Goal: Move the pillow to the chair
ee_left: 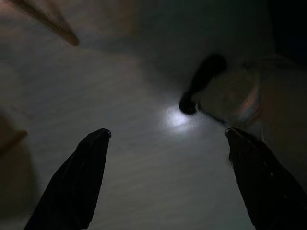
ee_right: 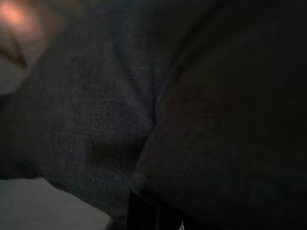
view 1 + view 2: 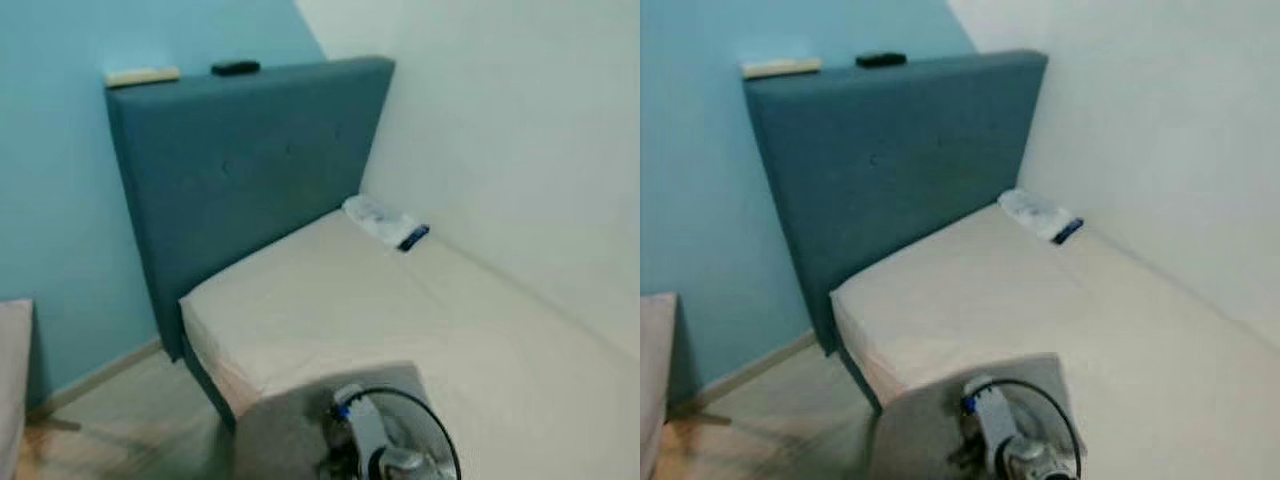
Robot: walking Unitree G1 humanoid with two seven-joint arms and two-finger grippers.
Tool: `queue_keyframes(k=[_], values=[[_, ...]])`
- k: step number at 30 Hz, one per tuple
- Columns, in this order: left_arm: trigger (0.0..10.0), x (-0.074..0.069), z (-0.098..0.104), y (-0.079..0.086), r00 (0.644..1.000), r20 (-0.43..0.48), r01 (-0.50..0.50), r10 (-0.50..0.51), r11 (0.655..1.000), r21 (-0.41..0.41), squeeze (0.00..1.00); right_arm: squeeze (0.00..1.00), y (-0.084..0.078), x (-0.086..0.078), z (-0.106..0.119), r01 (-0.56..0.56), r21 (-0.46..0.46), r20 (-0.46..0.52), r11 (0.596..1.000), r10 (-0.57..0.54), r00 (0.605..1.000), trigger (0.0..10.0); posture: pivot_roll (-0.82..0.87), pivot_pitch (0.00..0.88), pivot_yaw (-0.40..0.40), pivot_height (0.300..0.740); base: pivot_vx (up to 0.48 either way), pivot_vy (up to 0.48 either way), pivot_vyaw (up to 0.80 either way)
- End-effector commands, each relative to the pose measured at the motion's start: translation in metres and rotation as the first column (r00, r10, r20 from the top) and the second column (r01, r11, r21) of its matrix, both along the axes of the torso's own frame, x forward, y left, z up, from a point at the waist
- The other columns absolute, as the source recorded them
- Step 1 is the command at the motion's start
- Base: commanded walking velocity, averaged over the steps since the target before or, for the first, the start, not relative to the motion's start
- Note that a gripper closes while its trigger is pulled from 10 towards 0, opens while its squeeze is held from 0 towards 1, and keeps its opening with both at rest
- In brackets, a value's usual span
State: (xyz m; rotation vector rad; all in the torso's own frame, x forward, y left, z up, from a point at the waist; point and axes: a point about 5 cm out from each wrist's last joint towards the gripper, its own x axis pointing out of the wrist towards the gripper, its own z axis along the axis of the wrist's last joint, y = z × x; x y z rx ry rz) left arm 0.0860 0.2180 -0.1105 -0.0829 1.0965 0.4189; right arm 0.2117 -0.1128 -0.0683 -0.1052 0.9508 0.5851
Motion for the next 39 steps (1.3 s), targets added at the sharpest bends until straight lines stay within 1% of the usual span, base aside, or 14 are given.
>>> queue_keyframes(k=[1,6,11,22,30,37,39], values=[[10.0,-0.007,-0.003,-0.007,1.0,-0.024,-0.004,0.004,1.0,-0.022,0.0,0.0,0.003,-0.005,-0.002,-0.032,0.01,-0.023,0.999,0.032,0.999,10.0,0.16,0.017,-0.145,0.74,0.0,0.0,0.79],[10.0,-0.006,-0.003,-0.007,1.0,-0.024,-0.004,0.004,1.0,-0.023,0.0,0.0,0.001,-0.006,-0.003,-0.034,0.003,-0.024,0.999,0.034,0.999,10.0,0.16,0.019,-0.149,0.74,0.0,0.0,0.79],[10.0,-0.005,-0.003,-0.007,0.999,-0.033,0.018,-0.019,1.0,-0.013,0.0,0.0,0.001,-0.006,-0.003,-0.038,0.0,-0.023,0.999,0.038,0.999,10.0,0.16,0.022,-0.151,0.74,0.0,0.0,0.79],[10.0,0.003,-0.001,-0.009,0.999,-0.012,0.05,-0.05,0.999,0.002,0.0,0.0,0.003,-0.007,-0.004,-0.056,-0.008,-0.021,0.998,0.055,0.998,10.0,0.16,0.022,-0.15,0.74,0.0,0.0,0.79],[10.0,0.002,-0.001,-0.009,0.997,-0.02,0.078,-0.078,0.997,0.007,0.0,0.0,0.003,-0.01,-0.005,-0.072,-0.02,-0.021,0.997,0.072,0.997,10.0,0.16,0.027,-0.144,0.74,0.0,0.0,0.79],[10.0,-0.001,-0.002,-0.009,0.996,-0.027,0.08,-0.08,0.997,0.01,0.0,0.0,0.0,-0.016,-0.009,-0.096,-0.049,-0.032,0.994,0.094,0.995,10.0,0.17,0.03,-0.146,0.74,0.0,0.0,0.79],[10.0,-0.001,-0.002,-0.008,0.996,-0.028,0.079,-0.079,0.997,0.012,0.0,0.0,-0.001,-0.02,-0.011,-0.123,-0.07,-0.037,0.99,0.121,0.992,10.0,0.17,0.03,-0.146,0.74,0.0,0.0,0.79]])
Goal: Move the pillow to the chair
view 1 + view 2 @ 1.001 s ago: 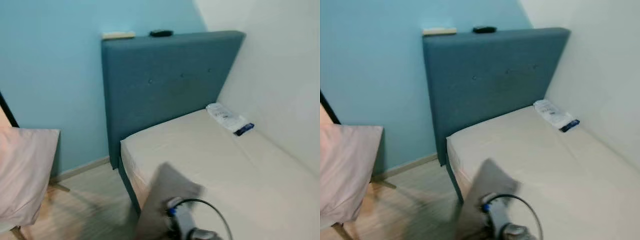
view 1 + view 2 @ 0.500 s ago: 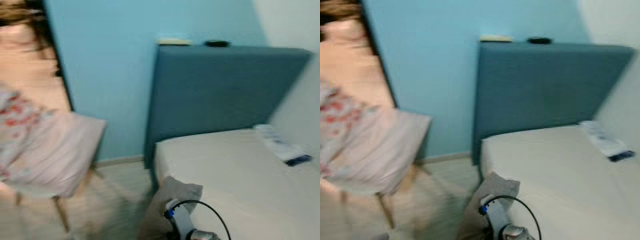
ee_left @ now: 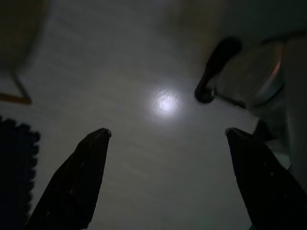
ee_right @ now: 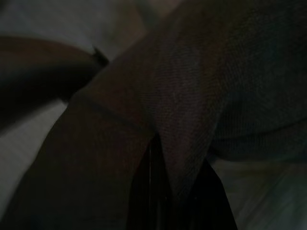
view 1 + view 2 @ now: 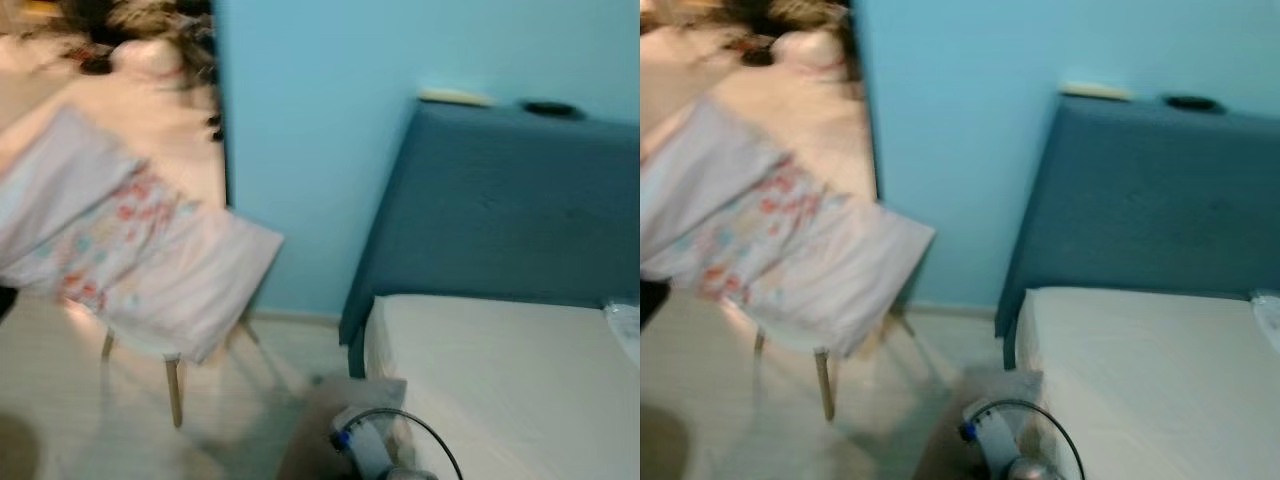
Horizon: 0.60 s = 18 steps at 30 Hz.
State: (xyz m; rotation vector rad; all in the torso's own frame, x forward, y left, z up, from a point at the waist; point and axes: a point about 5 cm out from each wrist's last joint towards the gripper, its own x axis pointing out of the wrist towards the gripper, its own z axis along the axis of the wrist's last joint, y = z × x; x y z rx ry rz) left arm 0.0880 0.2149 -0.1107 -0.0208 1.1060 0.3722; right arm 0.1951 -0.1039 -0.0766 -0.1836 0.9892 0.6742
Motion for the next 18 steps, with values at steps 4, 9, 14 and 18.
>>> queue_keyframes(k=[4,9,14,18], values=[[10.0,-0.0035,-0.0016,-0.0046,1.0,-0.012,0.011,-0.011,1.0,-0.01,0.0,0.0,-0.0101,-0.0052,-0.0036,-0.02,-0.044,-0.003,0.999,0.02,1.0,10.0,0.17,0.03,-0.145,0.74,0.0,0.0,0.79],[10.0,-0.0038,-0.0017,-0.0049,1.0,-0.012,0.011,-0.011,1.0,-0.012,0.0,0.0,-0.0121,-0.0089,-0.0058,-0.024,-0.061,-0.008,0.998,0.024,1.0,10.0,0.17,0.032,-0.142,0.74,0.0,0.0,0.79],[10.0,-0.0034,-0.0019,-0.0058,1.0,-0.011,0.008,-0.008,1.0,-0.018,0.0,0.0,-0.013,-0.0089,-0.0059,-0.026,-0.068,-0.007,0.997,0.026,1.0,10.0,0.17,0.035,-0.146,0.74,0.0,0.0,0.79],[10.0,-0.0027,-0.0019,-0.0064,1.0,-0.01,0.007,-0.007,1.0,-0.021,0.0,0.0,-0.0138,-0.0089,-0.0059,-0.034,-0.076,-0.006,0.997,0.034,0.999,10.0,0.17,0.03,-0.15,0.74,0.0,0.0,0.79]])
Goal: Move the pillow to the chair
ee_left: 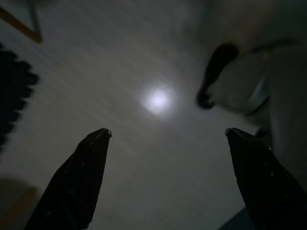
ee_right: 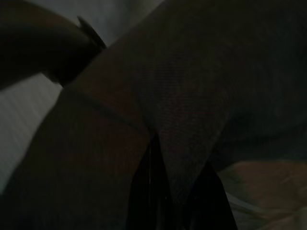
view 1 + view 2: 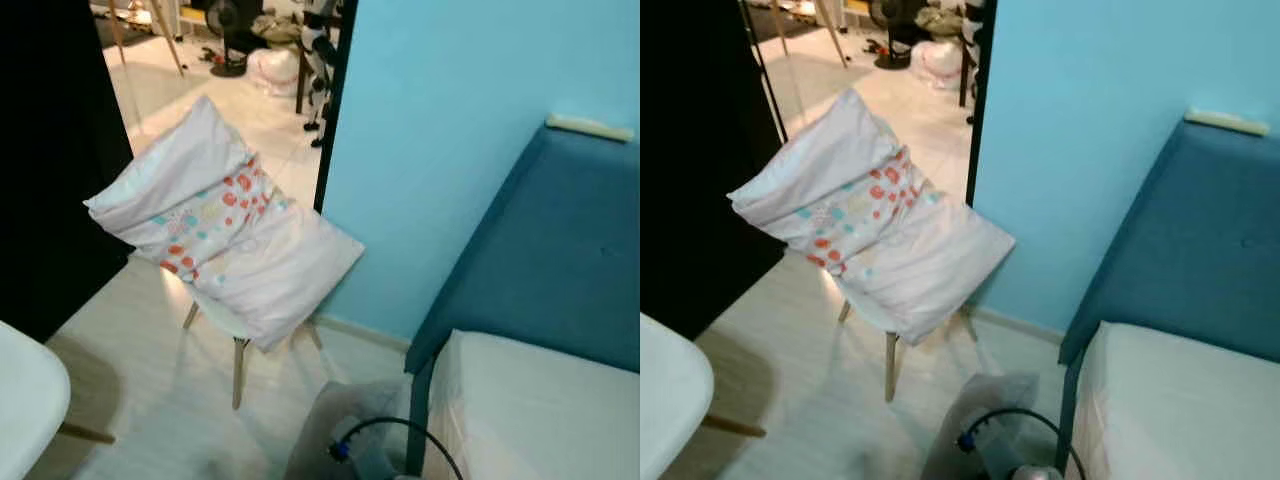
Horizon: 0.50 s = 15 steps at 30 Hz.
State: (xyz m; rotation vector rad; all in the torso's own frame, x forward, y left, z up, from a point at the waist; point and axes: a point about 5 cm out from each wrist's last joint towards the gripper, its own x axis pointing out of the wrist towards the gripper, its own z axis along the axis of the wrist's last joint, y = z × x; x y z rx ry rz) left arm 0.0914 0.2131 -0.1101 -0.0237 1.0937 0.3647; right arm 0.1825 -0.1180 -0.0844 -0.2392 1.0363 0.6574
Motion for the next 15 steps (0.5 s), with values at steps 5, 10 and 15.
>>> queue_keyframes(k=[5,10,15], values=[[10.0,-0.0048,-0.0023,-0.0051,1.0,-0.022,0.004,-0.004,1.0,-0.015,0.0,0.0,-0.0013,0.0023,0.001,-0.045,-0.03,0.02,0.999,0.046,0.999,10.0,0.17,0.022,-0.153,0.74,0.0,0.0,0.79],[10.0,-0.0037,-0.0019,-0.0045,1.0,-0.018,0.002,-0.002,1.0,-0.01,0.0,0.0,-0.0012,0.0041,0.0018,-0.051,-0.035,0.024,0.998,0.052,0.998,10.0,0.18,0.018,-0.155,0.74,0.0,0.0,0.79],[10.0,-0.002,0.0002,0.0031,1.0,-0.007,-0.005,0.005,1.0,0.021,0.0,0.0,-0.0013,0.0067,0.003,-0.054,-0.04,0.039,0.998,0.055,0.998,10.0,0.18,0.013,-0.154,0.74,0.0,0.0,0.79]])
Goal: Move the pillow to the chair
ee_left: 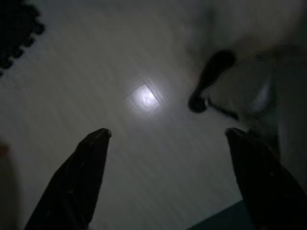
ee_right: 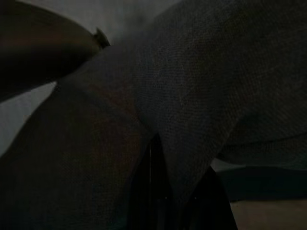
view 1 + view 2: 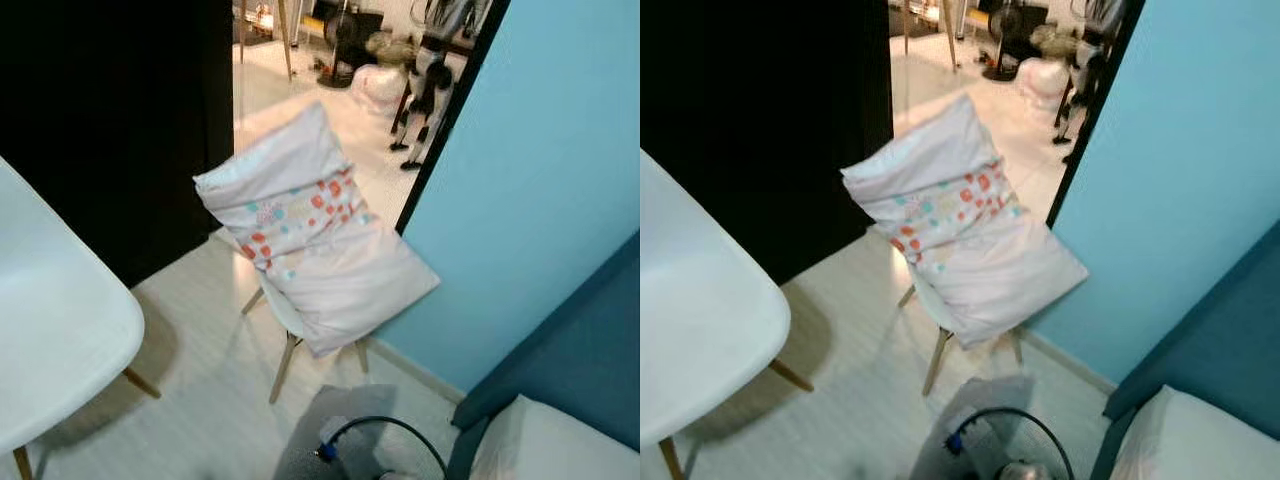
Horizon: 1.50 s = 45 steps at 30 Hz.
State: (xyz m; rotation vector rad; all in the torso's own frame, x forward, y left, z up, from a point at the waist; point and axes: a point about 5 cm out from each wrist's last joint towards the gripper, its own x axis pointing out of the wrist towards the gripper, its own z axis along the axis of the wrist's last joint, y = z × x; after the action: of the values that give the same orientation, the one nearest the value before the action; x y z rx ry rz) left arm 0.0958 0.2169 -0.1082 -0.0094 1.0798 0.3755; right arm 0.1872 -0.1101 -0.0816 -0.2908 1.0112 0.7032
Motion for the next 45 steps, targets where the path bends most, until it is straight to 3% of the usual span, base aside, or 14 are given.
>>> queue_keyframes(k=[1,20,23,25,28,29,32,38,45], values=[[10.0,-0.006,-0.002,0.0,1.0,-0.018,-0.006,0.006,1.0,0.005,0.0,0.0,-0.009,0.002,0.0,0.009,-0.027,0.016,1.0,-0.008,1.0,10.0,0.18,0.013,-0.153,0.74,0.0,0.0,0.79],[10.0,-0.004,-0.002,-0.005,1.0,-0.012,0.023,-0.022,1.0,0.003,0.0,0.0,-0.012,0.003,0.001,0.022,-0.02,0.025,1.0,-0.021,0.999,10.0,0.17,0.031,-0.155,0.74,0.0,0.0,0.79],[10.0,0.014,0.003,-0.005,0.993,0.031,0.111,-0.112,0.993,0.028,0.0,0.0,-0.013,0.008,0.003,0.097,-0.001,0.034,0.995,-0.097,0.995,10.0,0.16,0.038,-0.139,0.74,0.0,0.0,0.79],[10.0,0.014,0.003,-0.005,0.993,0.031,0.111,-0.112,0.993,0.028,0.0,0.0,-0.013,0.008,0.003,0.097,-0.001,0.034,0.995,-0.097,0.995,10.0,0.16,0.038,-0.139,0.74,0.0,0.0,0.79],[10.0,0.041,0.011,-0.008,0.968,0.084,0.233,-0.237,0.971,0.059,0.0,0.0,-0.01,0.011,0.004,0.183,0.032,0.038,0.983,-0.185,0.982,10.0,0.15,0.042,-0.083,0.74,0.0,0.0,0.79],[10.0,0.041,0.011,-0.008,0.968,0.084,0.233,-0.237,0.971,0.059,0.0,0.0,-0.01,0.011,0.004,0.183,0.032,0.038,0.983,-0.185,0.982,10.0,0.15,0.042,-0.083,0.74,0.0,0.0,0.79],[10.0,0.061,0.017,-0.016,0.92,0.102,0.371,-0.377,0.925,0.079,0.0,0.0,-0.005,0.011,0.004,0.256,0.068,0.028,0.964,-0.259,0.966,10.0,0.12,0.045,-0.015,0.74,0.0,0.0,0.79],[10.0,0.07,0.019,-0.027,0.889,0.116,0.437,-0.442,0.897,0.069,0.0,0.0,-0.006,0.007,0.002,0.289,0.079,0.013,0.954,-0.291,0.957,10.0,0.1,0.046,0.014,0.74,0.0,0.0,0.79],[10.0,0.063,0.016,-0.028,0.902,0.109,0.416,-0.418,0.908,0.036,0.0,0.0,-0.006,0.003,0.0,0.305,0.078,0.009,0.949,-0.307,0.952,10.0,0.1,0.052,0.01,0.74,0.0,0.0,0.79]])
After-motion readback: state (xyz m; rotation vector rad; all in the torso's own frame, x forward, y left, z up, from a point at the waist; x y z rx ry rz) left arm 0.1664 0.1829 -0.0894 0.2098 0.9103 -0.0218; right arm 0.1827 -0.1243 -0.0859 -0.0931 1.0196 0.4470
